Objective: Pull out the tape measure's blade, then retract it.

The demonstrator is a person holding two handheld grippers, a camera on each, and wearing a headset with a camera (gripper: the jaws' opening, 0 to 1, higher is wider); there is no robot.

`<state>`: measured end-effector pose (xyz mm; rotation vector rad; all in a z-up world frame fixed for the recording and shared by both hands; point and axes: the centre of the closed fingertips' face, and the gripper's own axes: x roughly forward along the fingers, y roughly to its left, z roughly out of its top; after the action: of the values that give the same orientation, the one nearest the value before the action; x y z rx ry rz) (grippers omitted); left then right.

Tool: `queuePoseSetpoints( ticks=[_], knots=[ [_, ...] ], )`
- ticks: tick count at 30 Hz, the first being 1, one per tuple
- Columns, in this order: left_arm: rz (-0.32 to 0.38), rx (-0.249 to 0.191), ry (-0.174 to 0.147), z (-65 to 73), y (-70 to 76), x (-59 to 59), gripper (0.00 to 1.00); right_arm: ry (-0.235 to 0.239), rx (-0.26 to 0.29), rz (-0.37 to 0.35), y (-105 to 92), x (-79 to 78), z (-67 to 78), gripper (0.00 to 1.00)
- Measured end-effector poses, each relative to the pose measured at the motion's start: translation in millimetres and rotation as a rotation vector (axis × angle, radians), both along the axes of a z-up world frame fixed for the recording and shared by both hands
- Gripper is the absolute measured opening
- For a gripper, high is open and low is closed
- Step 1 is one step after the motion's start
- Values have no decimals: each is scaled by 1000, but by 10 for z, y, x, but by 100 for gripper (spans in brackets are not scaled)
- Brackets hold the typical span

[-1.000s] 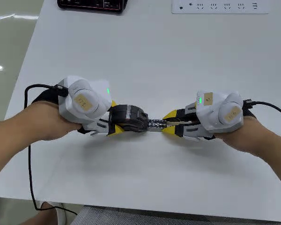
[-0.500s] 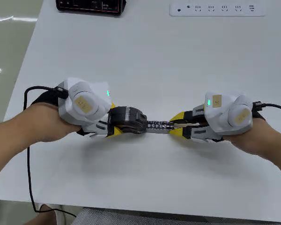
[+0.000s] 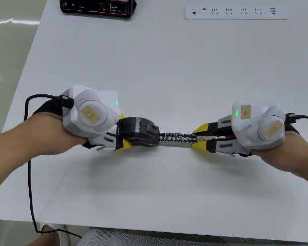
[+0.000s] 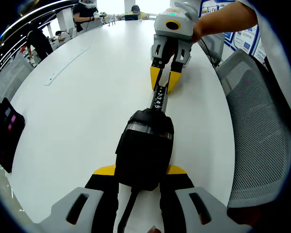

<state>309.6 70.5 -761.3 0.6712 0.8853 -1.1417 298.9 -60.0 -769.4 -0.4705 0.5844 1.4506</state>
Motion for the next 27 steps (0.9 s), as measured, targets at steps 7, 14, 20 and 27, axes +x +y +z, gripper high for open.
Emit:
queuePoseSetpoints(
  ticks=[7,14,20,27],
  knots=[
    [0,0,0,-3,-6,-2,27,-3,-13,-6,-98,-2,-5,9],
    [0,0,6,-3,-8,-2,28,-10,-26,-9,-219,24,-11,9],
    [-3,4,5,-2,-11,-6,28,-14,-39,-10,-301,33,-29,9],
    [-2,1,6,-2,-11,-5,28,-11,-46,-16,-392,38,-23,9]
  ],
)
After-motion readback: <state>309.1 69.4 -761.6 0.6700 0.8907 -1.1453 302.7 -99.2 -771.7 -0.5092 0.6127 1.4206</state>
